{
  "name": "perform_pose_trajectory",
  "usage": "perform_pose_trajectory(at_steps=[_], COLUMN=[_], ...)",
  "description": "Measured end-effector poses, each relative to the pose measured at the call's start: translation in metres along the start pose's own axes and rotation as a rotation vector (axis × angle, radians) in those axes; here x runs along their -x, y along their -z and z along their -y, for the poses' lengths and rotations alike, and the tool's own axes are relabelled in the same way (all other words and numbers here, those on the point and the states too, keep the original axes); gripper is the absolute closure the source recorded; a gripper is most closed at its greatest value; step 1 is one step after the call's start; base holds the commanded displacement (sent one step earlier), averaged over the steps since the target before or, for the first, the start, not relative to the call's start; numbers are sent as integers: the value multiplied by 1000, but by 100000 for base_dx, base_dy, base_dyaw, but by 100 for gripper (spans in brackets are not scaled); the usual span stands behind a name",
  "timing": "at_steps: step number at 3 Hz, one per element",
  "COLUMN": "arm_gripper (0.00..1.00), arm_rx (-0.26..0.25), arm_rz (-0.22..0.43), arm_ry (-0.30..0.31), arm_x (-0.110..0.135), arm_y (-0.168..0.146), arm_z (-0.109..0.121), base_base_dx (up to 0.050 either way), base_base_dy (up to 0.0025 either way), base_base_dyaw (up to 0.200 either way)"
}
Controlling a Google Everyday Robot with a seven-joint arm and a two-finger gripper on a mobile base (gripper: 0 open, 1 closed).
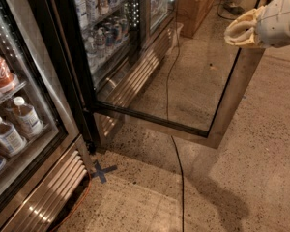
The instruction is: Close left fridge door
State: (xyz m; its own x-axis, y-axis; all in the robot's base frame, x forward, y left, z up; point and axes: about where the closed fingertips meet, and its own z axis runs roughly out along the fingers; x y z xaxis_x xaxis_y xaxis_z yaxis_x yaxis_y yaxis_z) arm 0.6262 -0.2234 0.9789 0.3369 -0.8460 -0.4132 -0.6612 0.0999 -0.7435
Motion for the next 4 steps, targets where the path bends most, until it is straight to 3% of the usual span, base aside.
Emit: perform_pose_trajectory(at_steps=[1, 2, 3, 4], arm_gripper=[100, 100, 100, 100], arm_rx=[-39, -53, -105, -203], arm_rz=[-50, -54, -83, -141], arm_ry=[29, 32, 76, 116], arm_x=[-11, -9, -11, -18], arm_y=[-3, -5, -9, -14], arm_z=[7, 6, -5, -2], base_base_dx=[0, 0, 0, 0], base_base_dy=[0, 0, 0, 0], base_base_dyaw=[0, 0, 0, 0])
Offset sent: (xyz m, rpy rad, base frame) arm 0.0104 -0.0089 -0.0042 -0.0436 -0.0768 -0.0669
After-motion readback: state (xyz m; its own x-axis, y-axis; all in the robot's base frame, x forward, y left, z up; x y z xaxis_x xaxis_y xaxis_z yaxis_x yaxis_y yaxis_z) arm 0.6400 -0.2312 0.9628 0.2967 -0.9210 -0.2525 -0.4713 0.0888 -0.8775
